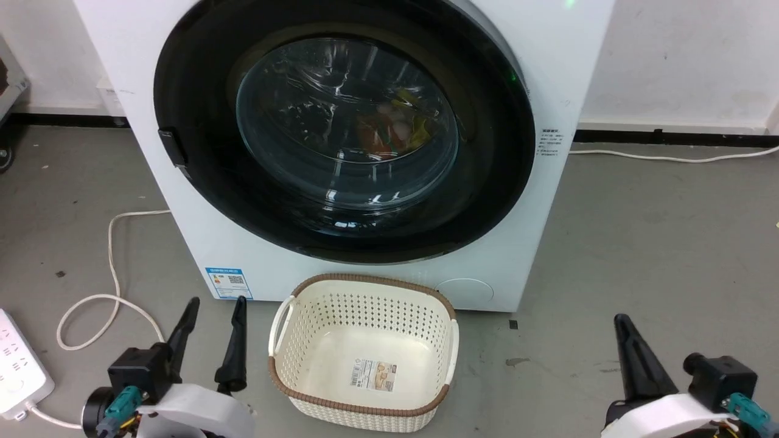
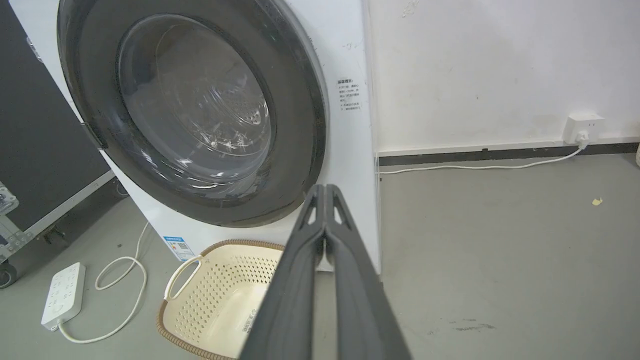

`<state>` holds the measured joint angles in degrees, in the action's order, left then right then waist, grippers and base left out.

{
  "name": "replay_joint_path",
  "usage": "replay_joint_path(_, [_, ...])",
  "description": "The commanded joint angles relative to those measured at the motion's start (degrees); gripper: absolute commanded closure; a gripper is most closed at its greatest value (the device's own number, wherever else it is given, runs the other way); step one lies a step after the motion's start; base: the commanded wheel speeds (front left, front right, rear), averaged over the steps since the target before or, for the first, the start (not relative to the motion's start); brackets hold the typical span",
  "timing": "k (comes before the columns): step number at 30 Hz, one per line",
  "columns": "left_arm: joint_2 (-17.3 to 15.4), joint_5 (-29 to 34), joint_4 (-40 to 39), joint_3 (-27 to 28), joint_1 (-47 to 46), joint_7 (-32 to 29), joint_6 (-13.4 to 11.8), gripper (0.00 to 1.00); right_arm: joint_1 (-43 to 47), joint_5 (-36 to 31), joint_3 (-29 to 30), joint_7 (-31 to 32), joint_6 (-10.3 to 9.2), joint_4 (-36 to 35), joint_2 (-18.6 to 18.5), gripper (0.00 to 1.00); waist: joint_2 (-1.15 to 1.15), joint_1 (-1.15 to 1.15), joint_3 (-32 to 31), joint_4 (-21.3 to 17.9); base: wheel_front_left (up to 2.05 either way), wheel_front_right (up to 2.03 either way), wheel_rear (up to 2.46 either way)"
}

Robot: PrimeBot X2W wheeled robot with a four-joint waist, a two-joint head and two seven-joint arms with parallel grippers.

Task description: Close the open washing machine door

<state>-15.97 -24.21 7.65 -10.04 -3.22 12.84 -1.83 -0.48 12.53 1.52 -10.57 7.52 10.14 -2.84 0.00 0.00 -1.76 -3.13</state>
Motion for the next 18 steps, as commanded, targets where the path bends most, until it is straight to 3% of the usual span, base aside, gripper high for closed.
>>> replay_joint_path(1, [-0.33,0.39,0.18,-0.32,1.07,-0.30,-0.18,0.00,1.29,-0.72,-0.36,0.78,-0.03,-0.84,-0.04,1.00,0.00,0.00,-0.21,0.21,0.00,0.00,0.00])
replay_joint_path(5, [-0.42,0.47,0.24,-0.67,1.33,-0.69,-0.47,0.00,2.01,-0.49,-0.57,2.14,-0.03,-1.42,-0.04,1.00,0.00,0.00,-0.45,0.41,0.00,0.00,0.00])
replay_joint_path(6, [-0.48,0.48,0.23,-0.72,1.34,-0.74,-0.51,0.00,2.08,-0.53,-0.62,2.34,-0.03,-1.58,-0.04,0.22,0.00,0.00,-0.49,0.44,0.00,0.00,0.00])
replay_joint_path(7, [-0.55,0.50,0.22,-0.77,1.34,-0.79,-0.55,0.00,2.13,-0.57,-0.64,2.53,-0.03,-1.74,-0.04,0.00,0.00,0.00,-0.53,0.47,0.00,0.00,0.00])
replay_joint_path(18, [-0.58,0.13,-0.56,-1.02,0.89,-0.90,-0.91,0.00,2.30,-0.50,-0.72,3.54,-0.03,-2.54,-0.04,0.00,0.00,0.00,-0.69,0.56,0.00,0.00,0.00])
